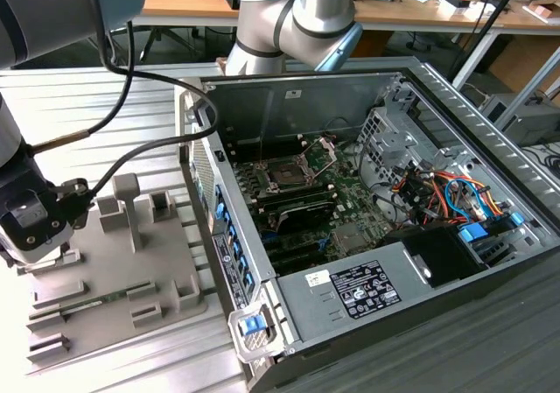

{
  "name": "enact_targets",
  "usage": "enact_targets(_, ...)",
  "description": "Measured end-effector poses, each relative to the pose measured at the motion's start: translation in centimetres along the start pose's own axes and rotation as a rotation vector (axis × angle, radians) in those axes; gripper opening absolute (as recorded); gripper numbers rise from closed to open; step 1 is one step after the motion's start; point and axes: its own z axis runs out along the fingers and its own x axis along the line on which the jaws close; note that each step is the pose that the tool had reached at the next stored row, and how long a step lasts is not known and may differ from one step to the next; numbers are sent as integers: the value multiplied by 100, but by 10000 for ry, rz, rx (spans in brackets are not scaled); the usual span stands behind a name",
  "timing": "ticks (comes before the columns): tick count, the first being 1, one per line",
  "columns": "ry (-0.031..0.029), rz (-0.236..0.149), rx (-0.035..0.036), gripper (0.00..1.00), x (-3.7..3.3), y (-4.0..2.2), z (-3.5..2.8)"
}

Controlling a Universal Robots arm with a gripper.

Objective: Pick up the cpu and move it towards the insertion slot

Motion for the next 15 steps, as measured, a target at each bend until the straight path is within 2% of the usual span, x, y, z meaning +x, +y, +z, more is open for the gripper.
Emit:
enact_targets(3,-1,0,0,55,0,3,-41)
enact_targets(15,0,0,0,55,0,8,-130)
